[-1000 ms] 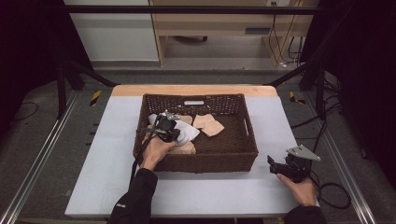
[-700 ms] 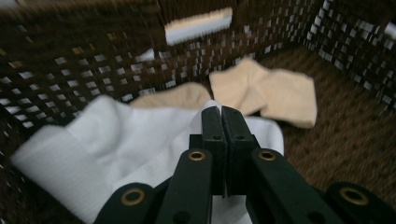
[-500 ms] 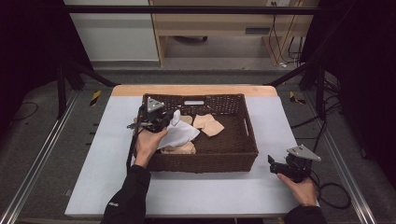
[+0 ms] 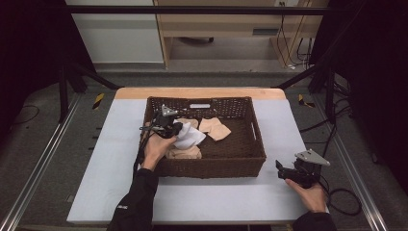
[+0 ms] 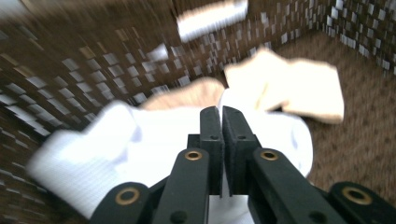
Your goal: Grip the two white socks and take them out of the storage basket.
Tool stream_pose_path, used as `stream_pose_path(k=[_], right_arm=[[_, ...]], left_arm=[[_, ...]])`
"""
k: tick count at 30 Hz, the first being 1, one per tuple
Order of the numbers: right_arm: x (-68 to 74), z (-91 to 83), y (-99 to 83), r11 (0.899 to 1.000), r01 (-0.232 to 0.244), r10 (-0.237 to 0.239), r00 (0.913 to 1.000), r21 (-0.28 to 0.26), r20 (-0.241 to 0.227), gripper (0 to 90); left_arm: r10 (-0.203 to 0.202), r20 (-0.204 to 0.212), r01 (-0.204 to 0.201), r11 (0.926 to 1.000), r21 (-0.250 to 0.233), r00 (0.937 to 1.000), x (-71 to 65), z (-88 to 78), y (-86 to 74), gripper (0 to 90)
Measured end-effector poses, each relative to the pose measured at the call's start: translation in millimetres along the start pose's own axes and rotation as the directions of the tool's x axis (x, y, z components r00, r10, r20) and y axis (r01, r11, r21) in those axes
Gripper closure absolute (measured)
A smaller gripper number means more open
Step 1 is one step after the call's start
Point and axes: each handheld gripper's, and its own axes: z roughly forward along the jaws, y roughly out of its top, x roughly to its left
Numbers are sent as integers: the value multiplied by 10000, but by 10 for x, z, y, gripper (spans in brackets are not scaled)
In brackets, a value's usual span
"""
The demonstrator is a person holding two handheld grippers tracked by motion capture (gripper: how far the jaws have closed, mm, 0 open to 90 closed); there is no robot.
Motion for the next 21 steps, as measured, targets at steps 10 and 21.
stream_pose_path(k=[10, 21], right_arm=[[7, 3, -2, 10000, 32, -32, 10000, 67, -12, 65], [12, 1, -5, 9999, 70, -70, 9999, 94, -101, 65]], left_arm=[[178, -1254, -92, 9976, 685, 9919, 185, 110, -99, 330], [-6, -1070, 230, 9777, 2089, 9943, 197, 224, -191, 487]])
